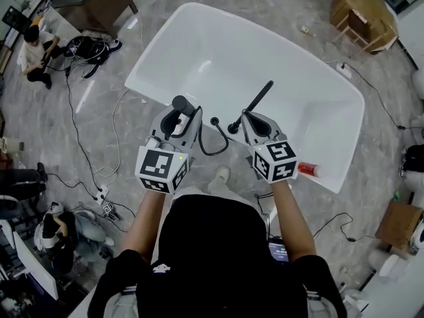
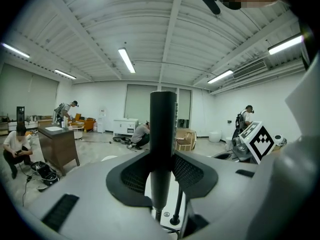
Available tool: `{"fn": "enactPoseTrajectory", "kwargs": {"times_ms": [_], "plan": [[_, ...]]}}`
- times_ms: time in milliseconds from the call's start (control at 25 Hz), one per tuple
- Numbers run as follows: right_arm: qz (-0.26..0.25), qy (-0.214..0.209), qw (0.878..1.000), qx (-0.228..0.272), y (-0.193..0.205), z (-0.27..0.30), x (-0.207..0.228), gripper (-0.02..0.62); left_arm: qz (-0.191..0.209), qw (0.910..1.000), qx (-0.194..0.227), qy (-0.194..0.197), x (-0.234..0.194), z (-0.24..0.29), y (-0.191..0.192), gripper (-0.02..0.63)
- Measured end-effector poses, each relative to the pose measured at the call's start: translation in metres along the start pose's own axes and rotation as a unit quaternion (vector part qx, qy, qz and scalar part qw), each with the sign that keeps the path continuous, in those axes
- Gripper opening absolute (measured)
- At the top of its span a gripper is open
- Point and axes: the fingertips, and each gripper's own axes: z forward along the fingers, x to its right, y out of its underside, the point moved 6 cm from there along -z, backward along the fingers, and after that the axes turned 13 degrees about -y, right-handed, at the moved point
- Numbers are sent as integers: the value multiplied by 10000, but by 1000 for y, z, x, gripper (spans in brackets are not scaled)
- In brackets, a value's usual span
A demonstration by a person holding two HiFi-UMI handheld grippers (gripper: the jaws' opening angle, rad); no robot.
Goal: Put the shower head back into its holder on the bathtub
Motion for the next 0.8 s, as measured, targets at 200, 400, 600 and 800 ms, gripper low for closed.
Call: {"fn": "enactPoseTrajectory", "kwargs": {"times_ms": [200, 400, 600, 800], "plan": [[85, -58, 9998, -155, 11, 15, 10, 25, -41, 9999, -113, -51, -8, 13, 8, 144], [220, -20, 9992, -329, 21, 28, 14, 25, -62, 9996, -272, 2, -17, 25, 17, 144], [427, 185, 9970, -618, 38, 46, 15, 25, -83, 9987, -436, 235, -34, 44, 25, 144], [722, 441, 9926, -872, 67, 54, 18, 26, -35, 9968, -628, 494, -42, 63, 40, 144]]}}
